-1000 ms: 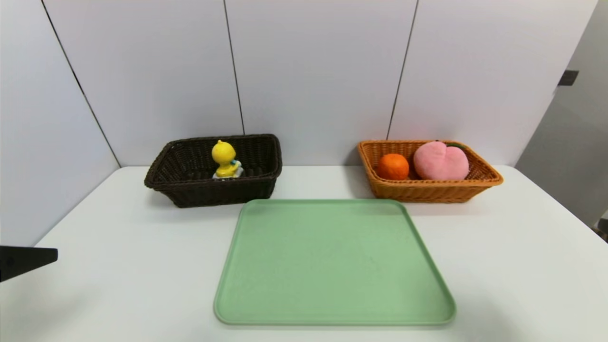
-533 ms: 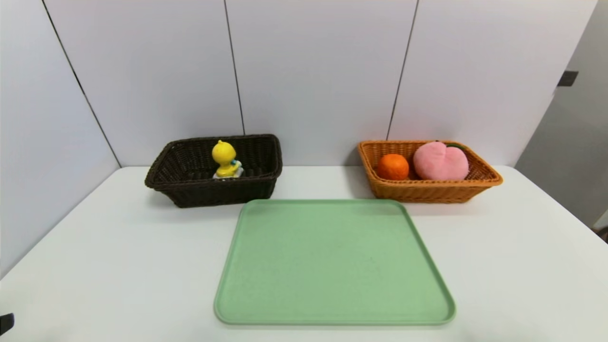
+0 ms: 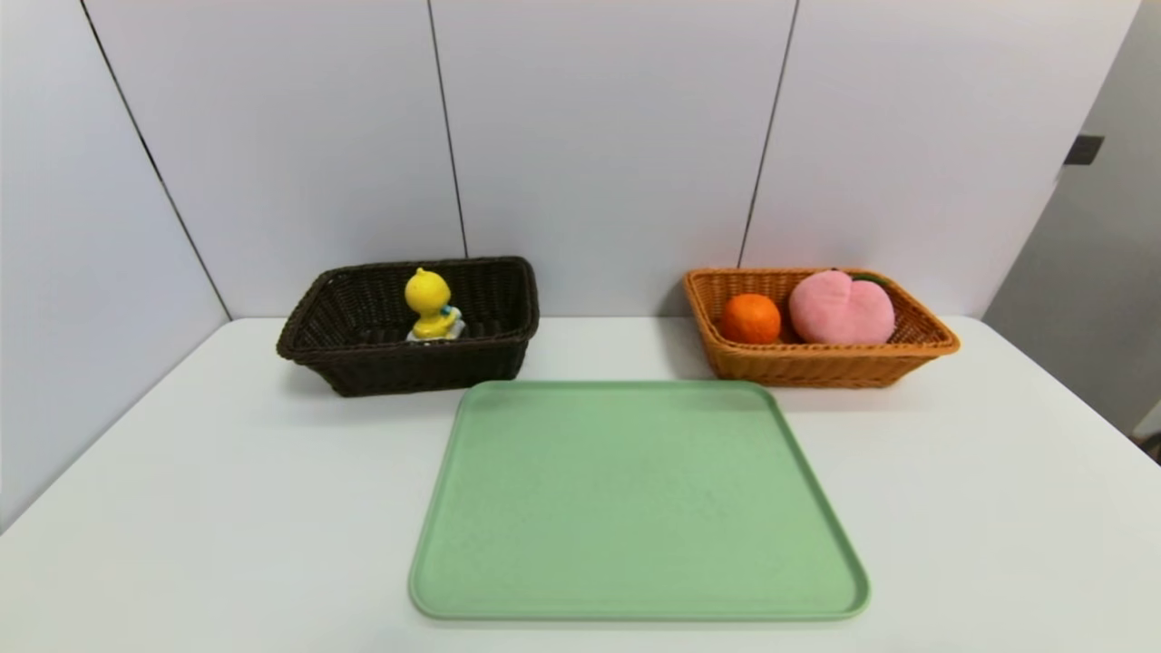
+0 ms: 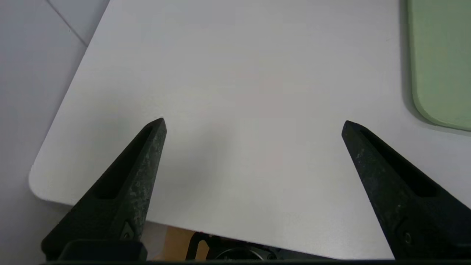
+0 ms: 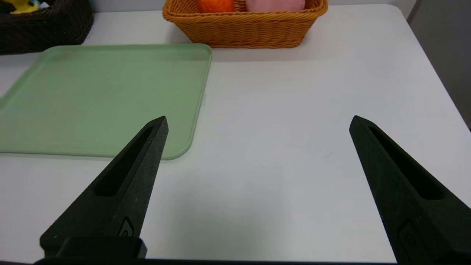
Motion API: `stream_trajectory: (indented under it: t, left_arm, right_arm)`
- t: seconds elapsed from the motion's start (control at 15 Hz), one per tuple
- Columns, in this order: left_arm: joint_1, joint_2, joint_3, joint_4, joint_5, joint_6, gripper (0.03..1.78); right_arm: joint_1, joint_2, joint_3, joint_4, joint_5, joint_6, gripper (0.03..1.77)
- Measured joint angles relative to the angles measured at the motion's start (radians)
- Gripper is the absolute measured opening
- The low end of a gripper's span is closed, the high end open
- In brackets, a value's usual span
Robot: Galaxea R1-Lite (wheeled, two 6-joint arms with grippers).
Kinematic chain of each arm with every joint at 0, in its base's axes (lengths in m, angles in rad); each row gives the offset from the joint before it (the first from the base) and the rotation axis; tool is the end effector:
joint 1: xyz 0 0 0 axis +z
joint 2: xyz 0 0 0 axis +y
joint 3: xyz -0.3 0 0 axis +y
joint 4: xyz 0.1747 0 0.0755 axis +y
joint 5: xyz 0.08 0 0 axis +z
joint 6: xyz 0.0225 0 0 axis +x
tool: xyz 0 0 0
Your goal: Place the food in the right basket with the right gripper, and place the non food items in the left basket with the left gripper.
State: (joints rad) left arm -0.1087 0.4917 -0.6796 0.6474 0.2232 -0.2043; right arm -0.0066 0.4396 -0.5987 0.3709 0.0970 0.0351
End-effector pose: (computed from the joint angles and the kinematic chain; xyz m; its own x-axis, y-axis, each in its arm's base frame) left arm -0.0149 0.0066 0.2032 0.8929 0.1252 -0.4325 -0.1790 0.9801 -0.0857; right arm -0.0108 0.0023 0.2084 0.9737 0.0904 -0.2092 -0.0807 0.9952 0.0547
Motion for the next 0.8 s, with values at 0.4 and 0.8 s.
stream_trajectory:
  t: [0.4, 0.8]
  left_arm:
    - [0.11, -0.159, 0.106, -0.079, -0.234, 0.108, 1.69]
    - [0.118, -0.294, 0.394, -0.366, -0.379, 0.309, 1.69]
  right_arm:
    - [0.002, -0.014, 0.023, -0.004, 0.022, 0.001, 1.7]
    - [0.001, -0.062, 0.237, -0.271, 0.009, 0.0, 1.7]
